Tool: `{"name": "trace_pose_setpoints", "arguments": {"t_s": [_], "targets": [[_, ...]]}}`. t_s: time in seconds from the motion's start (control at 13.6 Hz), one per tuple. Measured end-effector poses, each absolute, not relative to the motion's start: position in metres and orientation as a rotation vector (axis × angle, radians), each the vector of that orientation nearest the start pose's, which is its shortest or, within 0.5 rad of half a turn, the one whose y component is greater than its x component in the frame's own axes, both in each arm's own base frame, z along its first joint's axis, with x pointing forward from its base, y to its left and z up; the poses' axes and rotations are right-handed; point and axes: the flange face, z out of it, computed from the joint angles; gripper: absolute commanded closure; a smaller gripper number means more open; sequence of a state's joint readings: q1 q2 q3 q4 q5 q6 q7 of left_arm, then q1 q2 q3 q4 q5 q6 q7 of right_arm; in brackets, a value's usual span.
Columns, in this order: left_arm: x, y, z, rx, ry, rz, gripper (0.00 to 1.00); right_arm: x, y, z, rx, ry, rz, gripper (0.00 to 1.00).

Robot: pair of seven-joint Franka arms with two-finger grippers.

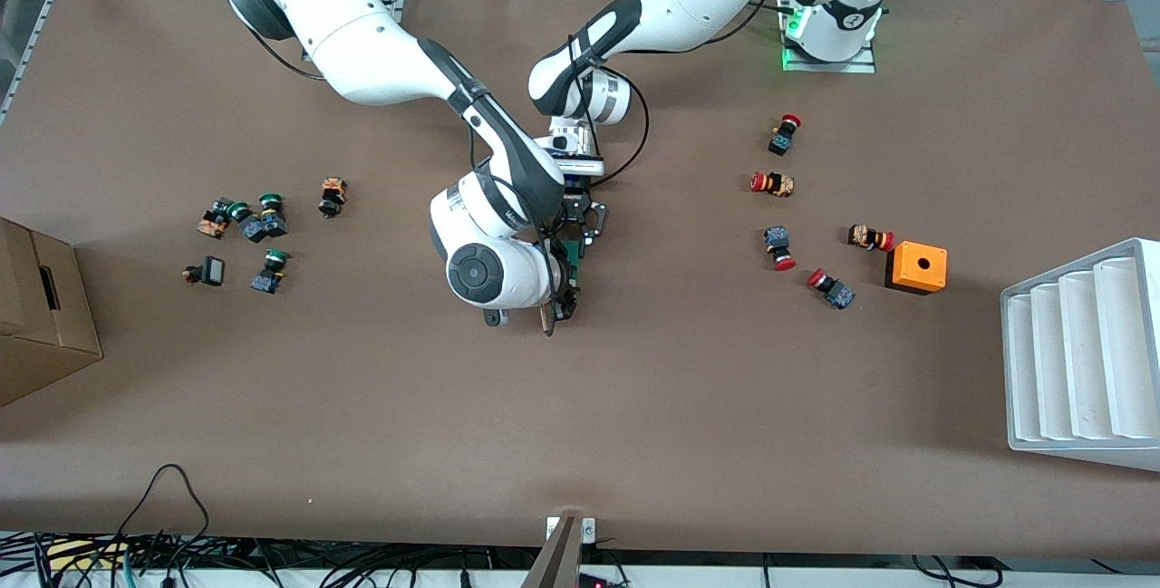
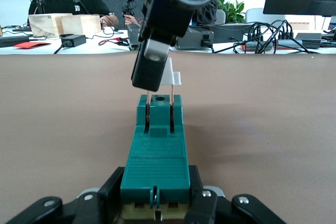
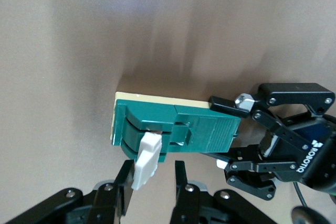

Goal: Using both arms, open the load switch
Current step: 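Push the white handle down onto the contacts with the right gripper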

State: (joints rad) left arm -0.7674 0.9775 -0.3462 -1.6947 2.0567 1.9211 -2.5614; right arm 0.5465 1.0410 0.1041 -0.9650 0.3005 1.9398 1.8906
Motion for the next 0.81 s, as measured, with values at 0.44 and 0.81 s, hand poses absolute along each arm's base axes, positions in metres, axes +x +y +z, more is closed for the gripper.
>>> {"name": "trace_pose_setpoints", "arguments": {"t_s": [0.44,0.81], "targets": [[0.354,-0.5412,0.0559,-2.569,-0.008,-1.845,0.47,0.6266,0.4625,0.2375,-2.338,1.963,0.558,0.64],[0.354,-0.5412,0.0558,-2.569,-0.008,-1.846,0.47,0.6266,0.4617,0.2382,-2.35,1.96,0.544,0.68]]}}
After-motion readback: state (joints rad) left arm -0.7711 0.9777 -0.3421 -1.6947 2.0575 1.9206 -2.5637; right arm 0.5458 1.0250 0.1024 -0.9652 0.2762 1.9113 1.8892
